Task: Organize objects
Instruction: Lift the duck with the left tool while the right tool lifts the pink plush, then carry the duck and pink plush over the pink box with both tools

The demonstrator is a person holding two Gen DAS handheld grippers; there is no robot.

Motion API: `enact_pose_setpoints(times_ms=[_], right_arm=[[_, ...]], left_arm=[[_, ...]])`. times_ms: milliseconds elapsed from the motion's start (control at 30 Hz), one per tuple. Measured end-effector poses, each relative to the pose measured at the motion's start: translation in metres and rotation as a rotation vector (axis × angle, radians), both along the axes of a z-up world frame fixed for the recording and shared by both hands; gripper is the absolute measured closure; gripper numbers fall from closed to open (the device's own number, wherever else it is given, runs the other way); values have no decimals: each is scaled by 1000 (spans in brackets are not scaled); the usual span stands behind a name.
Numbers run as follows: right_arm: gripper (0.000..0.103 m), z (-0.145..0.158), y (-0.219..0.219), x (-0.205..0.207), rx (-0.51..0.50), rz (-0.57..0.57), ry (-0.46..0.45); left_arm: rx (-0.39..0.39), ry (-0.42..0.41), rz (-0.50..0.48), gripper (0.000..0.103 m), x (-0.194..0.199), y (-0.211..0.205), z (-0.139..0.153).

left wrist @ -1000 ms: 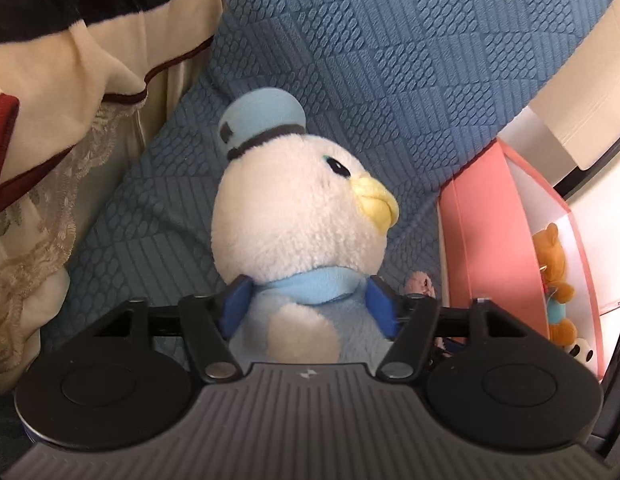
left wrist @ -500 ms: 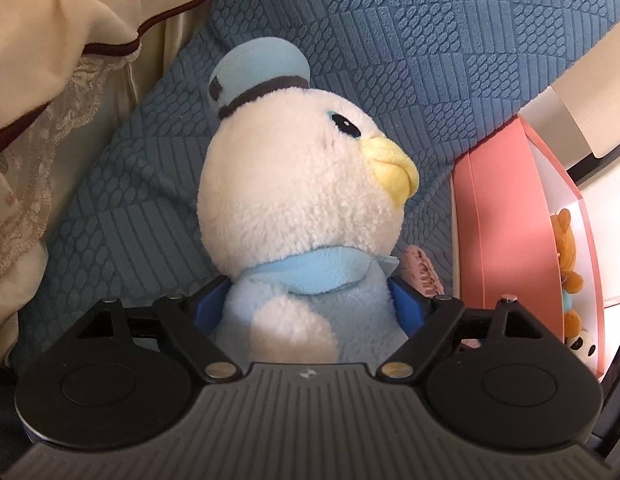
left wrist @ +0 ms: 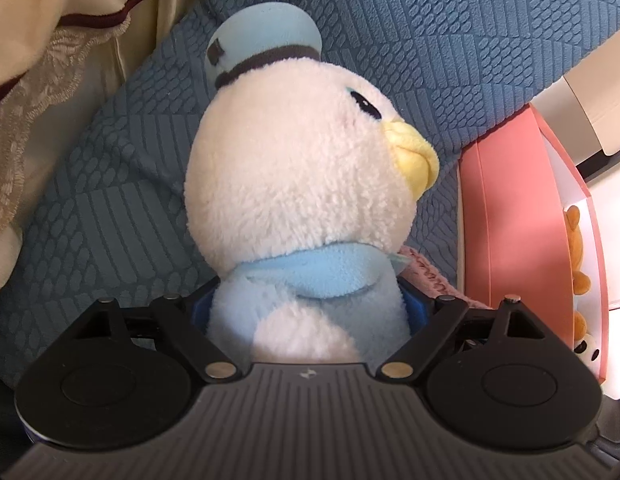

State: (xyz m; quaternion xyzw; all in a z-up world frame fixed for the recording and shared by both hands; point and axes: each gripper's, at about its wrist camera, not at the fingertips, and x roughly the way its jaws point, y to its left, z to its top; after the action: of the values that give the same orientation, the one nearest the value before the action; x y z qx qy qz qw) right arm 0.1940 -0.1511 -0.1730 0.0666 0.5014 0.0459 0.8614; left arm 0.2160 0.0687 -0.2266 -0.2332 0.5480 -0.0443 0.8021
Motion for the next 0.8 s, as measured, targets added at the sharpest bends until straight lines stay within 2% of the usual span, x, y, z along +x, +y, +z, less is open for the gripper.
enact_pose_setpoints(times_ms=[367, 567, 700, 800], right_arm=[[73, 12, -9, -24, -11, -1, -26], [73, 30, -8, -38, -1, 28, -55], [73, 44, -10, -46, 12, 38, -66], [73, 56, -15, -50, 26, 42, -77]], left_arm=[[28, -37, 11, 21, -14, 4, 11], [24, -44, 29, 22, -27, 0, 27], [61, -53, 16, 22, -38, -16, 43], [36, -62, 31, 22, -38, -21, 51]])
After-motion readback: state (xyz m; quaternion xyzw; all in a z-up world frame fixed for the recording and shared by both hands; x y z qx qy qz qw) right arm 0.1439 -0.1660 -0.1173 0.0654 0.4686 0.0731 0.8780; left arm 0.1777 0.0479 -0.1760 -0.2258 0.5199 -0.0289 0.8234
